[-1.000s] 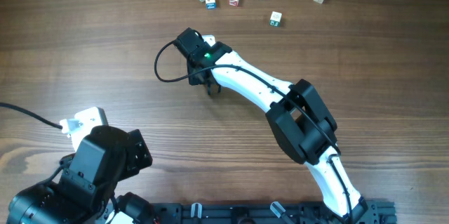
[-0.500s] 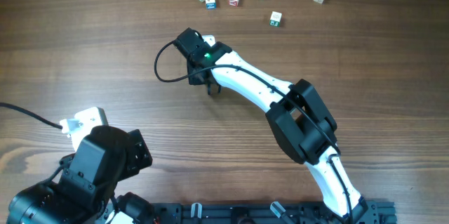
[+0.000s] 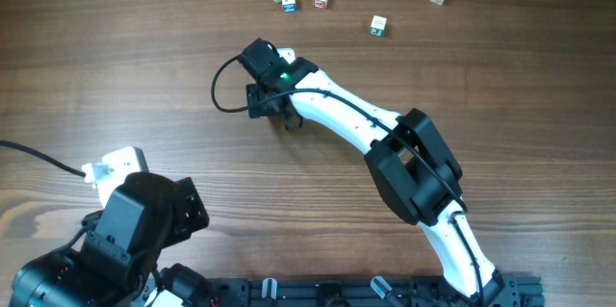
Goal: Form a tower
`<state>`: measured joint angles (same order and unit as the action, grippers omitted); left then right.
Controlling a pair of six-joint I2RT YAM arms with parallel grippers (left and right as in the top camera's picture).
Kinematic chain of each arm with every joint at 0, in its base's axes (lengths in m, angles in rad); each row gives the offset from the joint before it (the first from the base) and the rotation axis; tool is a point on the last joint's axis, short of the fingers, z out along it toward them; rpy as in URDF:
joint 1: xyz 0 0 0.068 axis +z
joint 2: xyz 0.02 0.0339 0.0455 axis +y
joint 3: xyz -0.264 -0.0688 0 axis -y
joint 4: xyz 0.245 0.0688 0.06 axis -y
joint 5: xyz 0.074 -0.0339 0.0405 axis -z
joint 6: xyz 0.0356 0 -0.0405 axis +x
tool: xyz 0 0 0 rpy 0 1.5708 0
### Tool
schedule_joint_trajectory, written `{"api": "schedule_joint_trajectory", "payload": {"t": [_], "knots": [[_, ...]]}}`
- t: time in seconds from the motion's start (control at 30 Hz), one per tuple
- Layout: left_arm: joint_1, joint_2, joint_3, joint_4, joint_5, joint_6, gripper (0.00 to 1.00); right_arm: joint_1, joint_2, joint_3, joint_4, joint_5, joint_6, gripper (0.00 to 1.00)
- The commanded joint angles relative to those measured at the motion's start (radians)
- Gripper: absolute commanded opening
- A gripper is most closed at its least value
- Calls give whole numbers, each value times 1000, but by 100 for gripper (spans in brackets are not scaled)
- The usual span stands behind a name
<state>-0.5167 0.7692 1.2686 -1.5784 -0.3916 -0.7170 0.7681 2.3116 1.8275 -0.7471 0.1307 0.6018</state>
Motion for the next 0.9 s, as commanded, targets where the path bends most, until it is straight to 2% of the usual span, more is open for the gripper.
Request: {"api": "schedule_joint_trajectory", "payload": {"t": [0.0, 0.13, 0.3, 0.53, 0.63, 0.7, 0.87], "knots": [[5, -1, -2, -1, 5, -13, 100, 3, -6, 55, -48, -5, 2, 100], [5, -1, -2, -1, 5, -13, 100, 3, -107, 161, -189, -23, 2, 100], [5, -1, -2, -1, 5, -13, 100, -14, -347, 188, -348, -27, -56, 100], [5, -1, -2, -1, 5, -13, 100, -117, -630, 187, -425, -27, -52, 100], [5, -1, -2, -37, -51, 62, 100, -135, -661, 187, -482, -15, -69, 100], [5, -1, -2, -41, -51, 61, 100, -135, -659, 179, -502, 26, -136, 100], [5, -1, -2, -41, -51, 61, 100, -135, -622, 64, -441, 28, -58, 100]]}}
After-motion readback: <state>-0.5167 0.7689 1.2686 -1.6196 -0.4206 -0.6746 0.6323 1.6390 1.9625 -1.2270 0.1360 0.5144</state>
